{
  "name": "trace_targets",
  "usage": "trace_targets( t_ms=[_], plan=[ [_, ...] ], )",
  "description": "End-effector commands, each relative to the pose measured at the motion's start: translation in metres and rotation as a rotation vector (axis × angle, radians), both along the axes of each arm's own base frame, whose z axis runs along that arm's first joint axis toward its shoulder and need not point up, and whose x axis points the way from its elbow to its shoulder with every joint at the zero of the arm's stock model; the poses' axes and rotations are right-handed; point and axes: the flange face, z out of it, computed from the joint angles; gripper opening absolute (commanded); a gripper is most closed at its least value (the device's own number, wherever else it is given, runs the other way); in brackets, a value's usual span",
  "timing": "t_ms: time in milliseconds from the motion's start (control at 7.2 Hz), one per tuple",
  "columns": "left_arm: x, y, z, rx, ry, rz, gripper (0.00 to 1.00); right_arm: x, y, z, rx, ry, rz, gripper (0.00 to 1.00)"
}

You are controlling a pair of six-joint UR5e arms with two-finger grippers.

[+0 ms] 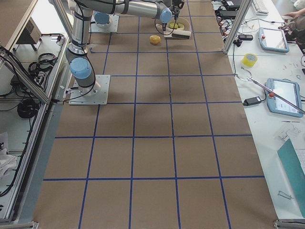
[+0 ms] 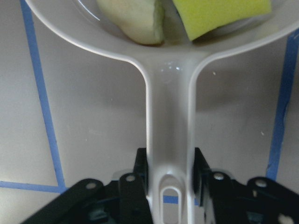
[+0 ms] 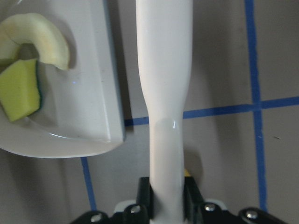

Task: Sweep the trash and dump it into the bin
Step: 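Sweep the yellow potato into the dustpan with the right gripper's brush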

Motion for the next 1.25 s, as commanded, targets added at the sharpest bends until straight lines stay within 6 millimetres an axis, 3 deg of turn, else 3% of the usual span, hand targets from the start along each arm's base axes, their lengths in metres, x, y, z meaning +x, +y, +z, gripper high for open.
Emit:
trace_targets(
  t_ms=[0, 278, 417, 556, 694, 833, 1111],
  plan=[
    [-0.002, 0.05, 0.007, 0.031, -0.007, -0.093, 0.0, -0.046, 0.055, 0.025, 0.05, 0.086, 0.03, 0.0],
    [-0.018, 0.117, 0.008, 0.048, -0.007, -0.112, 0.0, -0.063, 0.121, -0.016, 0.05, 0.077, 0.016, 0.0],
    [-0.024, 0.145, 0.007, 0.049, -0.015, -0.139, 0.0, -0.058, 0.141, -0.034, 0.048, 0.066, -0.038, 0.0],
    [-0.023, 0.16, 0.004, 0.033, -0.023, -0.128, 0.0, -0.032, 0.162, -0.044, 0.035, 0.057, -0.038, 0.0],
    [-0.017, 0.169, -0.01, 0.061, -0.011, -0.107, 0.0, -0.01, 0.179, -0.052, 0.032, 0.059, -0.02, 0.0],
    [-0.008, 0.166, -0.015, 0.065, -0.008, -0.089, 0.0, 0.0, 0.185, -0.063, 0.031, 0.059, -0.014, 0.0],
    [-0.008, 0.164, -0.022, 0.075, 0.0, -0.054, 0.0, 0.011, 0.187, -0.076, 0.03, 0.045, -0.02, 0.0]
  ],
)
